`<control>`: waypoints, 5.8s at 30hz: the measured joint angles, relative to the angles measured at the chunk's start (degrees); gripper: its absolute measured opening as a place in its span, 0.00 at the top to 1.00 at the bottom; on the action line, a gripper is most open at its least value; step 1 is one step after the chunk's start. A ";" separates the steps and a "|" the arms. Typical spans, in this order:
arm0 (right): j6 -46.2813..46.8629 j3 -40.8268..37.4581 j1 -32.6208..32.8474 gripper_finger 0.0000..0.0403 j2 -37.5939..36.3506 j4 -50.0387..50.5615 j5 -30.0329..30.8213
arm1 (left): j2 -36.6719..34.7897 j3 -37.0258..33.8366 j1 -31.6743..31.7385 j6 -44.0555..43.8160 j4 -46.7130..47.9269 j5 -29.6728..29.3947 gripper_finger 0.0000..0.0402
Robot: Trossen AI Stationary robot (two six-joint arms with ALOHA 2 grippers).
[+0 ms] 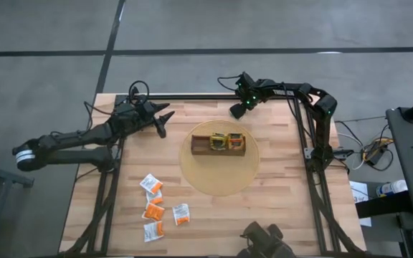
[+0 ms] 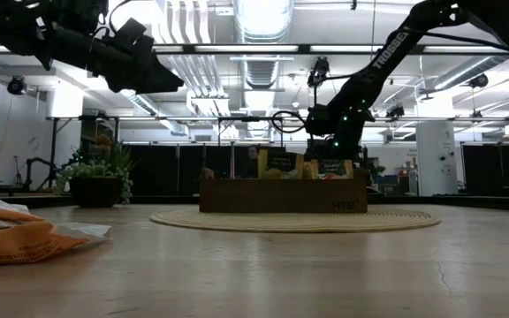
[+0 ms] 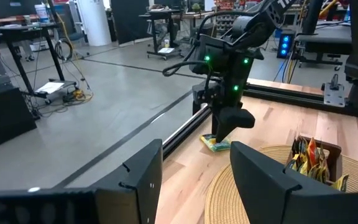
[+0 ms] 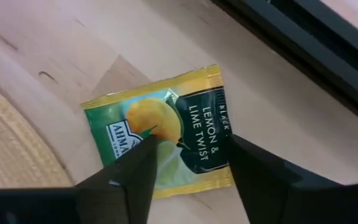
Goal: Pick & Place Tea
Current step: Put the yellow tea bag into the middle section of the wooden organizer
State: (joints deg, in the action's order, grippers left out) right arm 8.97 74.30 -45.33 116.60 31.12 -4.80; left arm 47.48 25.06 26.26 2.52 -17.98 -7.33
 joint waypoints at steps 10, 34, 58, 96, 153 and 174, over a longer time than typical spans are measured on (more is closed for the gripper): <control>-5.18 0.71 -0.01 0.93 -1.05 0.17 3.40 | 0.00 0.00 -0.02 -0.89 0.00 0.02 0.54; -15.04 -0.59 24.57 0.96 -18.53 0.01 26.16 | -0.02 -0.07 -0.33 -17.33 4.42 2.49 0.54; -10.08 -2.82 57.69 0.96 -17.33 -7.95 48.70 | -2.72 -0.04 -5.41 -25.15 4.33 10.17 0.54; -16.15 -10.14 54.08 0.96 -8.46 -21.33 62.02 | -5.87 -0.89 -9.94 -23.69 6.03 11.20 0.54; -19.01 -10.30 55.39 0.96 -4.04 -24.01 71.32 | -7.62 -1.03 -10.01 -23.73 7.34 11.19 0.54; -11.91 -12.17 56.03 0.96 -4.02 -24.62 71.61 | -7.61 -1.01 -10.03 -23.74 7.32 11.19 0.54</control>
State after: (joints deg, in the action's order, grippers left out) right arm -2.94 62.13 10.70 112.57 6.50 66.81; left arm 39.88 24.05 16.23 -21.21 -10.65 3.86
